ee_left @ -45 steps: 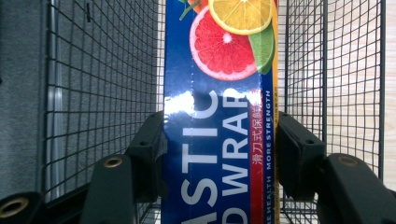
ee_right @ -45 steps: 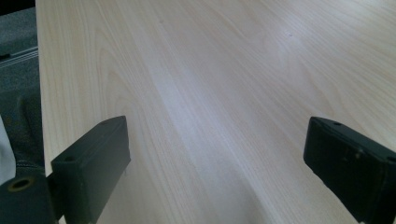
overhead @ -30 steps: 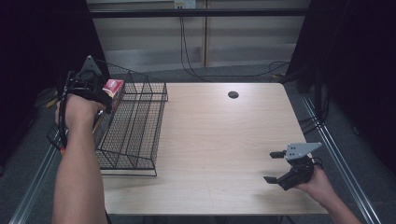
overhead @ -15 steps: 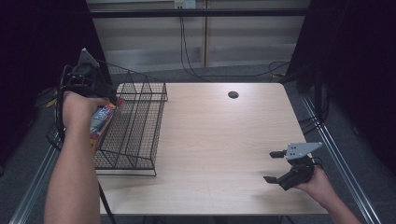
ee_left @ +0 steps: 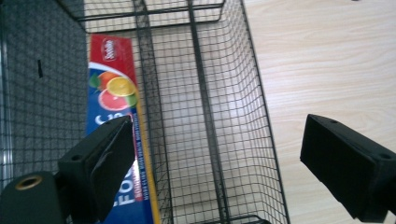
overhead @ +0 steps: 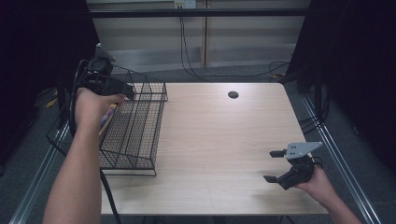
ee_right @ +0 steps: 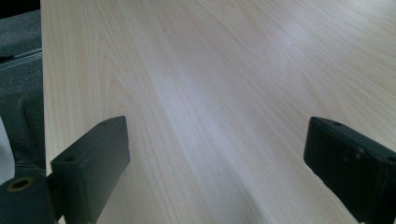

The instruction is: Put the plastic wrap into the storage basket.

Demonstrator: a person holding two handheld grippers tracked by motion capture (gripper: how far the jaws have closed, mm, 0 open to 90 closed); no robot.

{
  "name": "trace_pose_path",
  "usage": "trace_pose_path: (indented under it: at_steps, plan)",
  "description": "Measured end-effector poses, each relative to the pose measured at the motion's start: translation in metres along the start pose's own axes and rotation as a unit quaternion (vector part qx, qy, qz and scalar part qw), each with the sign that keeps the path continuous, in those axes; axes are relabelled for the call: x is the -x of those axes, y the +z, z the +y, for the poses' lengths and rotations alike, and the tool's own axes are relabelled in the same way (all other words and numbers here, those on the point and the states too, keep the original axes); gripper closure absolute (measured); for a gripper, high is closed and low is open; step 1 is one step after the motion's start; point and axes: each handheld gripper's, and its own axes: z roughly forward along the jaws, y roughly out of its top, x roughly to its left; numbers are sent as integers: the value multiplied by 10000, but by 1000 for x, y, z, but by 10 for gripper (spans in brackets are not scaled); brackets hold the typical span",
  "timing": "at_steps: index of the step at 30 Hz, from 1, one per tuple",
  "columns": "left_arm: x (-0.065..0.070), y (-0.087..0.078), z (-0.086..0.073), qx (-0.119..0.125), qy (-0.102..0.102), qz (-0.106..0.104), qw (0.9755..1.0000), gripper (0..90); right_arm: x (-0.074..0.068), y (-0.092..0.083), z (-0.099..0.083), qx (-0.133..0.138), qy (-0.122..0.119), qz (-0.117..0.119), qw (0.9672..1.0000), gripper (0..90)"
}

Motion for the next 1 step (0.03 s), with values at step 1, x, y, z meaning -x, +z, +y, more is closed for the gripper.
trace_pose_path:
  at_steps: [1]
  plan:
    - [3,0,1,8,25,-32,10000,99,0,0,0,12,-3,14,10000,69]
